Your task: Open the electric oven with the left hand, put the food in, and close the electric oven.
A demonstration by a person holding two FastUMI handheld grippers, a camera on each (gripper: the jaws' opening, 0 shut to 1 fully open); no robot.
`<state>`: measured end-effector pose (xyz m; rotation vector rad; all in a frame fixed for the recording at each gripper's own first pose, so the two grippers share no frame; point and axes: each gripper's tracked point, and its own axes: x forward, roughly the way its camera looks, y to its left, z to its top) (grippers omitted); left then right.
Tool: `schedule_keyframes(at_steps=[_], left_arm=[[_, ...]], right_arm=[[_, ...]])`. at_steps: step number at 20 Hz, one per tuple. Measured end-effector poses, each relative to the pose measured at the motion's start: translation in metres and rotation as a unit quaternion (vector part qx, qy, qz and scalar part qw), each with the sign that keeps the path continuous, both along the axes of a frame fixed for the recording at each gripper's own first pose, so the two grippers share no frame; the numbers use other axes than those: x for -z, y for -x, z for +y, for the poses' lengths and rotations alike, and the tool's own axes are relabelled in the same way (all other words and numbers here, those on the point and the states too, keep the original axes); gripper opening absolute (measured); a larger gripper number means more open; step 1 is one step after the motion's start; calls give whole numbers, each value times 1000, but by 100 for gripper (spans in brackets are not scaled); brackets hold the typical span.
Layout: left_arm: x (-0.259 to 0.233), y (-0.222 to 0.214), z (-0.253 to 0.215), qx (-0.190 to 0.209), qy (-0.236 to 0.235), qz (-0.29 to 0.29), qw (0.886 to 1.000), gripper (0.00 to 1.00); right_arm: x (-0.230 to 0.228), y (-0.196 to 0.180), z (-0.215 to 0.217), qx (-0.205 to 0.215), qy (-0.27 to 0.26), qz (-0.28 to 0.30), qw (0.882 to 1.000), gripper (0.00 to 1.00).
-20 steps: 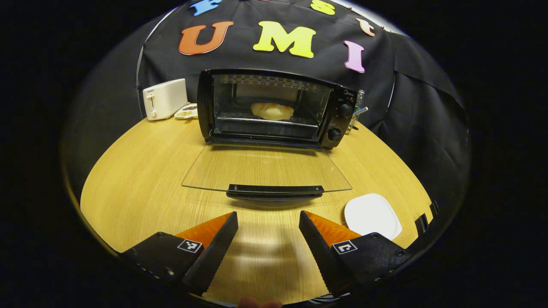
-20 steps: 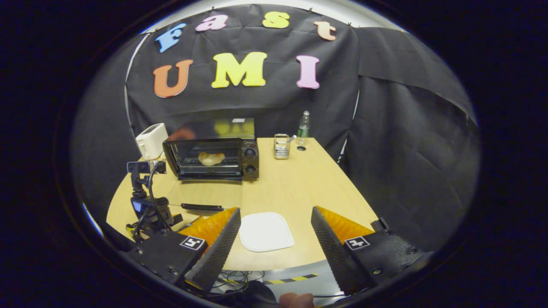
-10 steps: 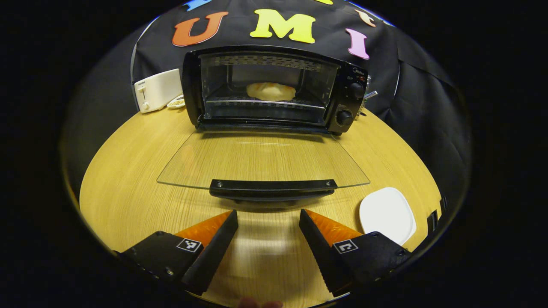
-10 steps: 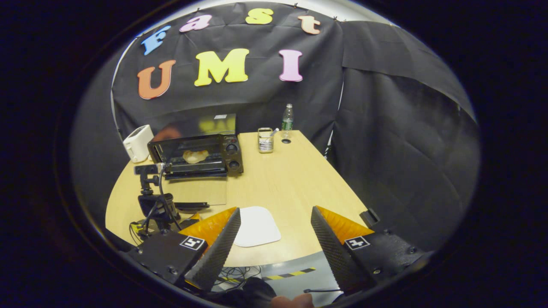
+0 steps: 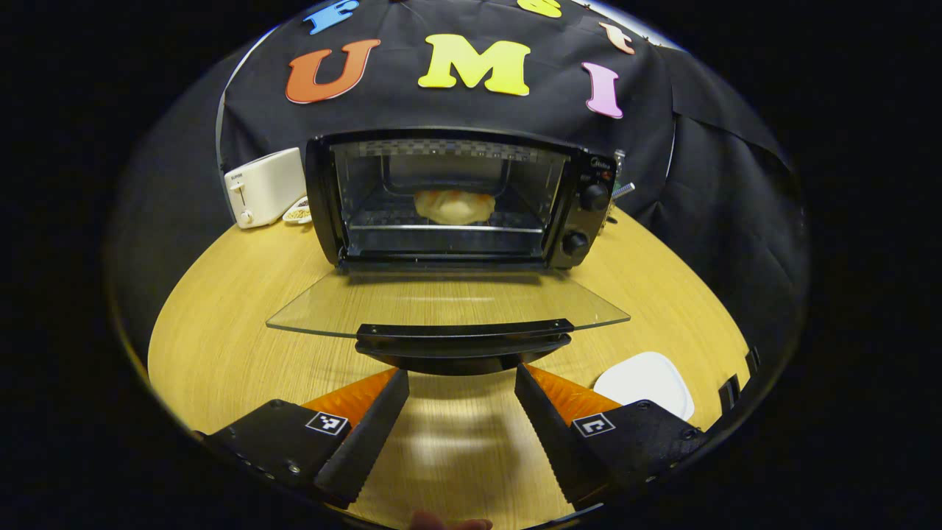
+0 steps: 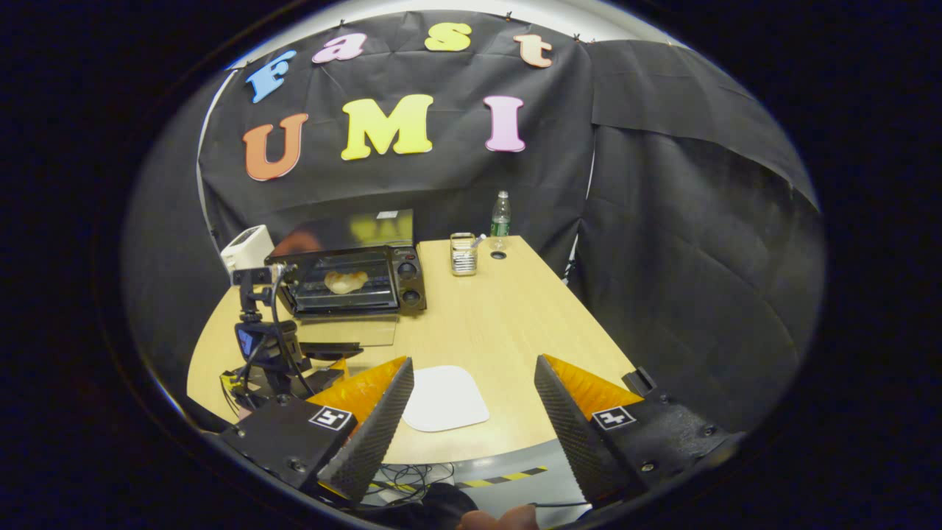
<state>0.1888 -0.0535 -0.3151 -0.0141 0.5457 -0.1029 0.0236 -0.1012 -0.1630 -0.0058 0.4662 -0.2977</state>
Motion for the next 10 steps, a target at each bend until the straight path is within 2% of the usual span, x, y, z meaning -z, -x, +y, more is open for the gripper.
schedule_keyframes(at_steps=[7,10], left_arm=[[-99,-54,12,-10,14,-91,996,95],[-150,-63,20,-16,15,-134,991,95]], right_arm=[[-21,-6,5,-18,-1,-31,999,100],[-44,-26,7,-41,3,-58,997,100]])
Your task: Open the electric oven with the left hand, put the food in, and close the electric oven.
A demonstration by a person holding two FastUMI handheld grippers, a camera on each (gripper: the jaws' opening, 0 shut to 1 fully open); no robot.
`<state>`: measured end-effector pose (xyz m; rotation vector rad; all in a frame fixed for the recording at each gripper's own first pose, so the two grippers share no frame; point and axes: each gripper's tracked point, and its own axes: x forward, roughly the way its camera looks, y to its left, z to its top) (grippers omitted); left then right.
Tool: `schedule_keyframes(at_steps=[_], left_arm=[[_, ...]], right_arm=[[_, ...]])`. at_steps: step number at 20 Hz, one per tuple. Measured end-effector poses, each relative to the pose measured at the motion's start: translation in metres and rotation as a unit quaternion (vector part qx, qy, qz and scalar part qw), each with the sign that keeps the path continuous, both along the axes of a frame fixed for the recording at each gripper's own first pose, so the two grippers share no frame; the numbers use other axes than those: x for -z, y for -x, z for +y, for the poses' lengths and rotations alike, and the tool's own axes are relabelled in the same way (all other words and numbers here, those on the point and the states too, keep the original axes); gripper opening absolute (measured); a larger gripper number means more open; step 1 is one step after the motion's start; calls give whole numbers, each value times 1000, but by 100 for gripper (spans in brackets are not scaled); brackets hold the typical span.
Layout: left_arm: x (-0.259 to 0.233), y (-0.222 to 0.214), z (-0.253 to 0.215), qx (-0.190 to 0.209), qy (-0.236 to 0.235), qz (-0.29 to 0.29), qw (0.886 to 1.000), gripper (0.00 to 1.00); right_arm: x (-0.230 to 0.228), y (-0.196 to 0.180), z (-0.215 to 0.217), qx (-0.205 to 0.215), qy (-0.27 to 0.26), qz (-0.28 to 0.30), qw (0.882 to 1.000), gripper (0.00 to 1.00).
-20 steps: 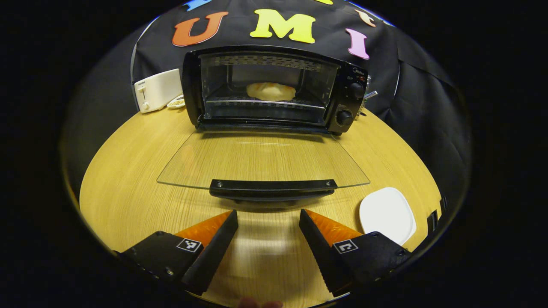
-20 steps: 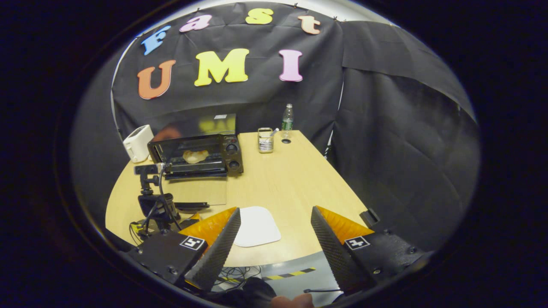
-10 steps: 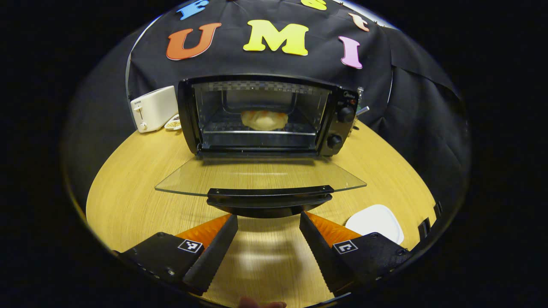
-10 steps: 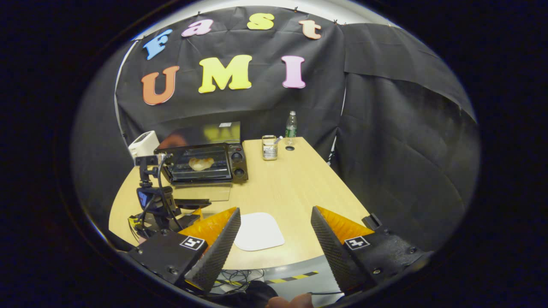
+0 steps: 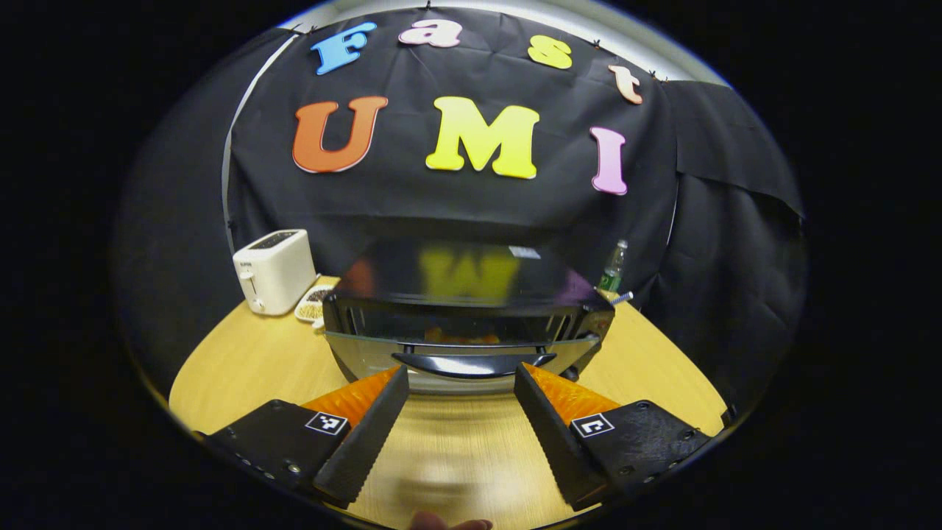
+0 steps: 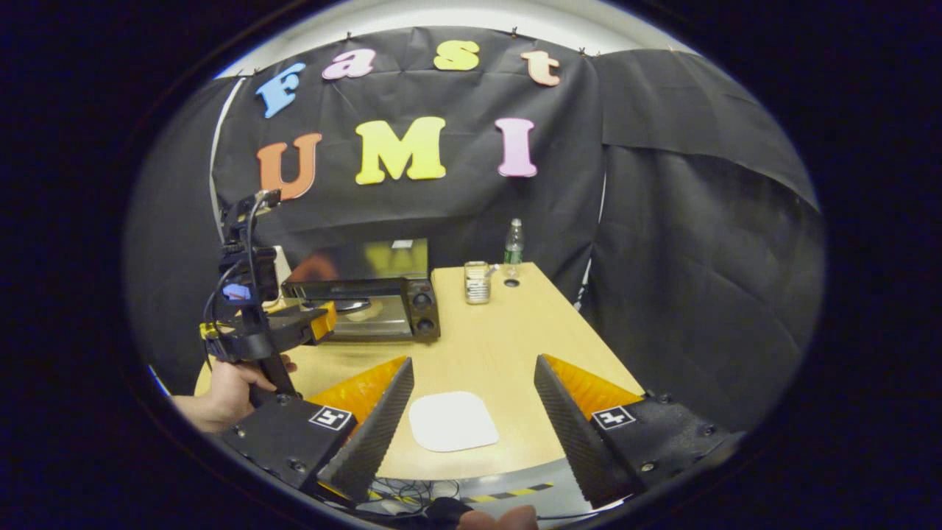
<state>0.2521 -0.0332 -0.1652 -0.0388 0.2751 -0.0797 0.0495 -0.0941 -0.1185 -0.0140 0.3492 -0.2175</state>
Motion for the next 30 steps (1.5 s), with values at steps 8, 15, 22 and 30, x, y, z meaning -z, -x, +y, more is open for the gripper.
schedule_keyframes(at_steps=[8,15,22,30], left_arm=[[-147,37,18,-23,-14,-122,992,94],[-222,140,31,-26,-19,-169,985,94],[-212,251,49,-33,-17,-164,986,94],[-201,331,57,-40,-10,-162,986,94]], right_arm=[[-78,-65,18,-94,13,-107,990,100],[-127,-32,52,-117,5,-167,979,100],[-125,51,82,-110,20,-168,979,100],[-111,125,103,-119,30,-159,980,100]])
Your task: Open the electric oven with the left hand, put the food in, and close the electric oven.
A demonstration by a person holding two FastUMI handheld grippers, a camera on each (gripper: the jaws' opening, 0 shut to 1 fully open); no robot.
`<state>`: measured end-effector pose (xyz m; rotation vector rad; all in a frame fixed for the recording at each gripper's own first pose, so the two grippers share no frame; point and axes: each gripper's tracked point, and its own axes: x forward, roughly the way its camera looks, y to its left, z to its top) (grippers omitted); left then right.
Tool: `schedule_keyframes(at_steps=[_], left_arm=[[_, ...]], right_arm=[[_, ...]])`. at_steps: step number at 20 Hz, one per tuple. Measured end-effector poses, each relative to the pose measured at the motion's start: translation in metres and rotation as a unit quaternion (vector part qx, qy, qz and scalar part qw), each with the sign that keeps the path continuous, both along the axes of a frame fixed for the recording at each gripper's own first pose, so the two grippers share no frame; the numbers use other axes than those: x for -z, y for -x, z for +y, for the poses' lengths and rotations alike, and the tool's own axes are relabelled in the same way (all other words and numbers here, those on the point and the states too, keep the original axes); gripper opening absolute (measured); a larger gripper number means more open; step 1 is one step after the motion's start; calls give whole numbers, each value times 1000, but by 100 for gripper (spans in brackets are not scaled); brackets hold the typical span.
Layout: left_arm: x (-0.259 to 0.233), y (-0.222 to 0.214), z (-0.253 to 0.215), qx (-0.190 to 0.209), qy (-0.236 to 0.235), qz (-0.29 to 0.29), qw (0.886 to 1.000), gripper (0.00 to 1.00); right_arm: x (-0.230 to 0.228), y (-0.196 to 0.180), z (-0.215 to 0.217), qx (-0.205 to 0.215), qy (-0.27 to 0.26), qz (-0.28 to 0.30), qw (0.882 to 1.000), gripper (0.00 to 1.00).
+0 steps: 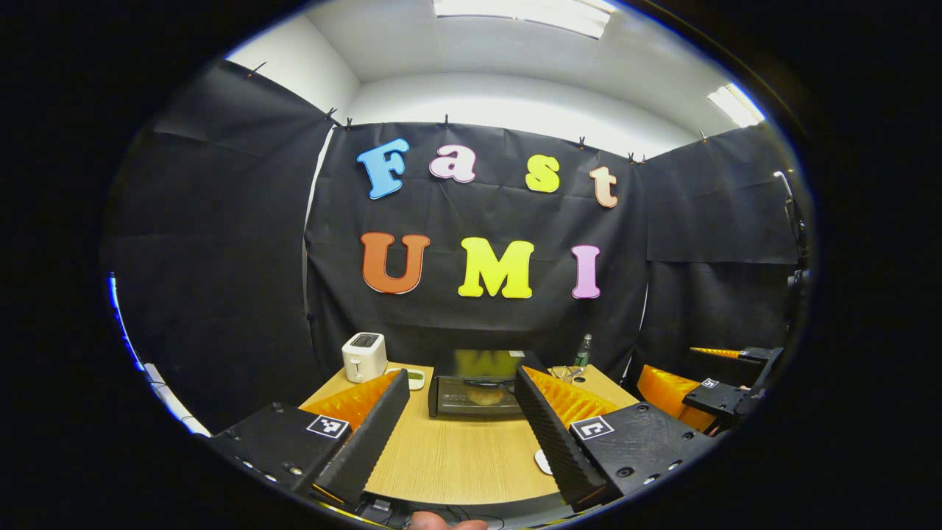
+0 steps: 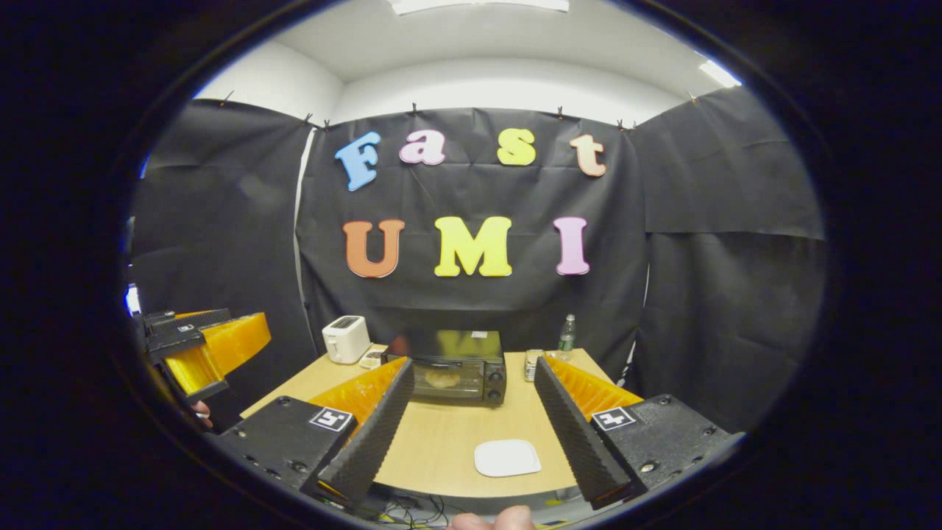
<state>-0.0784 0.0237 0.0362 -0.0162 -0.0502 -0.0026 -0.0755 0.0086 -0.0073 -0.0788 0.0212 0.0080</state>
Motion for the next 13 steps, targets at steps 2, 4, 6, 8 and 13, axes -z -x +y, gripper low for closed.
schedule_keyframes(at_steps=[2,4,6,8,13], left_arm=[[-2,10,-1,-3,9,-4,1000,94],[4,18,-2,-3,11,2,1000,94],[0,23,-3,-6,6,-5,1000,94],[3,27,-6,-7,10,-3,1000,94],[-2,32,-6,-18,17,-6,1000,94]], right_arm=[[-4,8,1,-2,-3,-8,1000,100],[-2,15,-1,-1,-4,-8,1000,100],[0,22,0,-3,-6,-8,1000,100],[2,26,1,-6,-3,-4,1000,100],[-2,31,1,-14,-5,-5,1000,100]])
